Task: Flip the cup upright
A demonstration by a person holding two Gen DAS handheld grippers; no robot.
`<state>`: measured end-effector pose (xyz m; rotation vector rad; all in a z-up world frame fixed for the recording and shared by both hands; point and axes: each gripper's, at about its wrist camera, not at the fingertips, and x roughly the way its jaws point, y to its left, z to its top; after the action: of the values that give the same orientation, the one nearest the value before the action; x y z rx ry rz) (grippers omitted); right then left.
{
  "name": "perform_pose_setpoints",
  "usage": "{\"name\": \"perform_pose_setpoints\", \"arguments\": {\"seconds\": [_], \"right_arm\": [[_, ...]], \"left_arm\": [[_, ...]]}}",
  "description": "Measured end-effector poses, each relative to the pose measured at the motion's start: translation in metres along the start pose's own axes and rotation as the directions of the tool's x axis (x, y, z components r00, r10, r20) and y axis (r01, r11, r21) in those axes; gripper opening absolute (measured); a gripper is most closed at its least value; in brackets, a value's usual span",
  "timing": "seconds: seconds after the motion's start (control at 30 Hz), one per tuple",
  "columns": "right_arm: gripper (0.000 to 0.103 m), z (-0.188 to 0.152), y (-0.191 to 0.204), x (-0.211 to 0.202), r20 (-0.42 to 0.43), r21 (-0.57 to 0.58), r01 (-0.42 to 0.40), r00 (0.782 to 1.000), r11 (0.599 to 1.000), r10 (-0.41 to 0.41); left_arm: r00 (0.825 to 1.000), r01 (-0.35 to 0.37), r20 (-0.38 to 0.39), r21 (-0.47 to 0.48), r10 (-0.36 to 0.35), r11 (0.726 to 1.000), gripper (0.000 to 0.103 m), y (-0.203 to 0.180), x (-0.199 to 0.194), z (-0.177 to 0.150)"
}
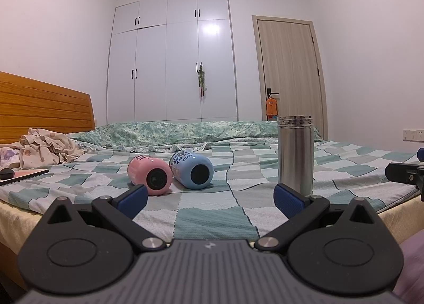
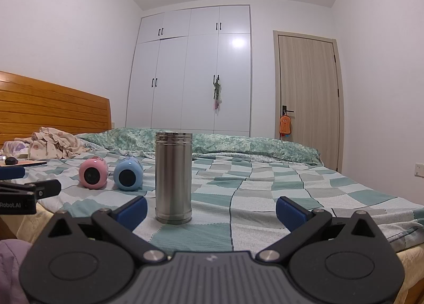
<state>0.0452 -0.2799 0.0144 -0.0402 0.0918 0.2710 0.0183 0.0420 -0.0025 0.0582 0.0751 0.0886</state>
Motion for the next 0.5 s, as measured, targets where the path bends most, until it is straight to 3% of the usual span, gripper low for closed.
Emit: {"name": "perform_pose_setpoints", "arguments": {"seconds": [0.5], "right_arm": [[0.103, -0.0005, -0.0001, -0.0002, 0.001, 0.0, 0.0, 1.0, 1.0, 0.0]], "left_arm": [[1.0, 0.002, 0.002, -0.002, -0.002, 1.0, 0.103, -0.002, -0.0001, 0.0011]]}}
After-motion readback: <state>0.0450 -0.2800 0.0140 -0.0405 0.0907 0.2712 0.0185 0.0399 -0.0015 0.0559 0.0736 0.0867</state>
